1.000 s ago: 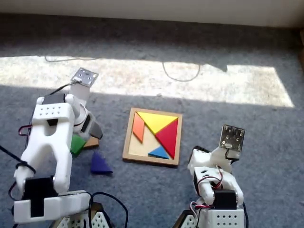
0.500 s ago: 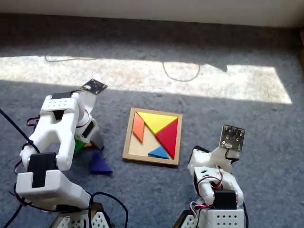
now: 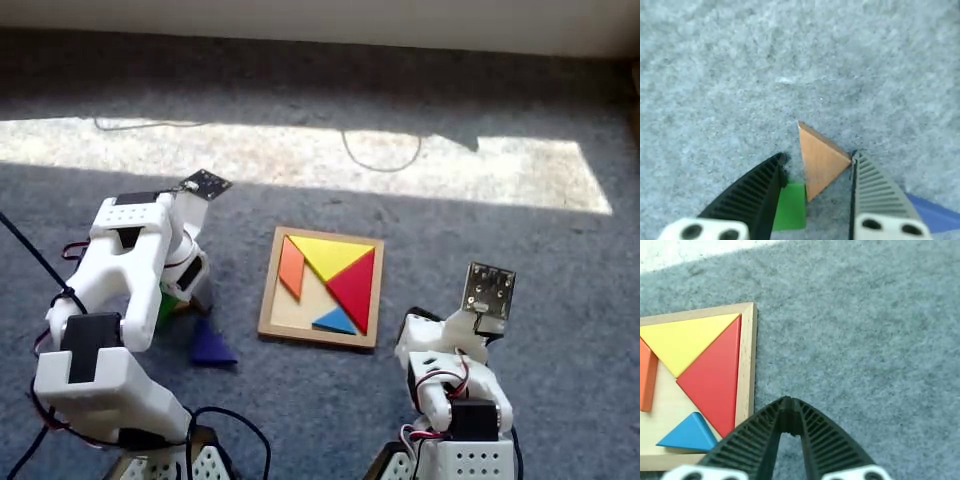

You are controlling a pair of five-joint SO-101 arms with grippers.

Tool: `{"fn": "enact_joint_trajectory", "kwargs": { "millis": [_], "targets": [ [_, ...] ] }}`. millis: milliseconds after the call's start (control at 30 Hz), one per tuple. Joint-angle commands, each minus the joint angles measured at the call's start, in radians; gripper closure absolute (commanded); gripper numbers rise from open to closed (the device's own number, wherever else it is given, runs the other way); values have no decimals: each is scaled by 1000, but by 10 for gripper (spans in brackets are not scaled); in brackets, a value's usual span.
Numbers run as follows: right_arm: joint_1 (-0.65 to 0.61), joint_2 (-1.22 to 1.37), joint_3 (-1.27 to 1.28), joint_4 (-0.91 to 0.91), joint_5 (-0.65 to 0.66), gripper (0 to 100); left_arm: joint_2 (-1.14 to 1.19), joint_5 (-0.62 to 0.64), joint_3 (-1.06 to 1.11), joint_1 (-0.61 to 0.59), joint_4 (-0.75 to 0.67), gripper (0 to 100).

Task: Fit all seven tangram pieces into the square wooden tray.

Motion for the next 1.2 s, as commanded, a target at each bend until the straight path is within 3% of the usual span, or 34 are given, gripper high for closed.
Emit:
{"fn": "enact_joint_trajectory", "kwargs": {
  "millis": [0, 200, 367, 533, 700, 867, 1033, 1167],
  "targets": [
    [12, -13, 134, 5, 9, 995, 2, -6, -25, 25, -2, 811],
    [12, -13, 134, 5, 9, 995, 2, -5, -22, 119, 14, 909],
    [12, -13, 134, 5, 9, 995, -33, 11, -25, 171, 64, 916],
    [12, -13, 134, 5, 9, 995, -229, 69, -21, 243, 164, 915],
    [12, -13, 134, 5, 9, 995, -381, 226, -22, 407, 216, 912],
    [12, -13, 134, 5, 9, 995, -363, 420, -30, 550, 195, 912],
    [12, -13, 134, 5, 9, 995, -298, 595, -79, 608, 115, 912],
    [12, -13, 134, 5, 9, 995, -213, 660, -157, 615, 91, 912]
  ]
}}
